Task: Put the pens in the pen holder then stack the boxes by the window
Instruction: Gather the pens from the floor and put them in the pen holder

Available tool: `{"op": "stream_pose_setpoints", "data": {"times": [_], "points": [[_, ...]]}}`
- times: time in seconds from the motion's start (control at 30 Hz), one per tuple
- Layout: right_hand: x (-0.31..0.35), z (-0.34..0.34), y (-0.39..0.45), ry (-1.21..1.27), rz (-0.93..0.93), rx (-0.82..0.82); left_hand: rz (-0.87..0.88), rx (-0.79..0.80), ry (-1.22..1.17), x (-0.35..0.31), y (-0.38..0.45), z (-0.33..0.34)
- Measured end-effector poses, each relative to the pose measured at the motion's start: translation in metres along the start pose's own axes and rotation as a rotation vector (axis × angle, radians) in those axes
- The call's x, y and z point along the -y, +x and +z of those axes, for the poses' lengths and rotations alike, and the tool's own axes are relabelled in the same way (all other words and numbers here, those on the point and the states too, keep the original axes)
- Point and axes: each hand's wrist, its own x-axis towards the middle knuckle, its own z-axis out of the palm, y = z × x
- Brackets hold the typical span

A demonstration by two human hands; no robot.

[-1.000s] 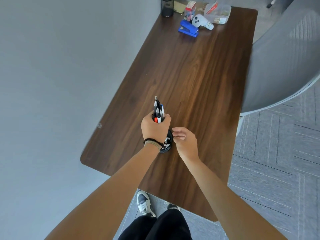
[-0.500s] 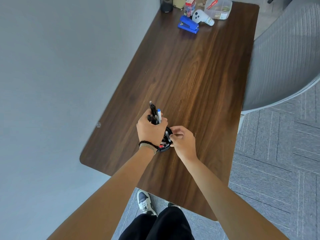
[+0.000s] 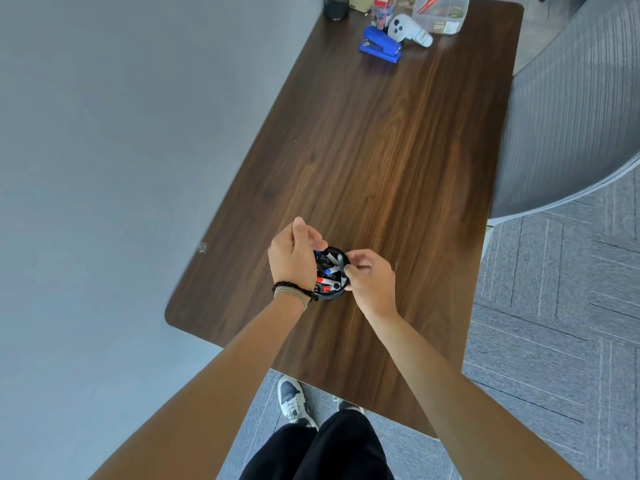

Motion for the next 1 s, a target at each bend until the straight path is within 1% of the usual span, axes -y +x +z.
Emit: {"op": "stream_pose_setpoints", "data": {"times": [0.23,0.43,0.57,0.7,0.8,0.93,1.0], "points": [[0.01,0.001,-0.004,-0.078,-0.097,-0.047,0.027,0.012,0.017,0.0,0.003,-0.009],[0.047,-0.005,-0.004,-0.084,-0.157,-0.035,0.024,0.043,-0.008,-0.019,0.006,-0.031],[0.072,-0.01,-0.009,-0.096,-0.203,-0.018,0.027,0.005,-0.05,-0.03,0.014,-0.058],[0.095,-0.001,-0.015,-0.135,-0.257,0.048,0.017,-0.065,-0.019,-0.03,0.019,-0.09],[0.111,0.016,-0.021,-0.181,-0.292,0.092,-0.068,-0.052,0.148,-0.017,0.02,-0.109],[0.12,0.039,-0.027,-0.247,-0.316,0.114,-0.192,0.072,0.487,0.021,0.032,-0.118],[0.119,0.05,-0.032,-0.287,-0.307,0.111,-0.213,0.133,0.581,0.038,0.035,-0.113]]}}
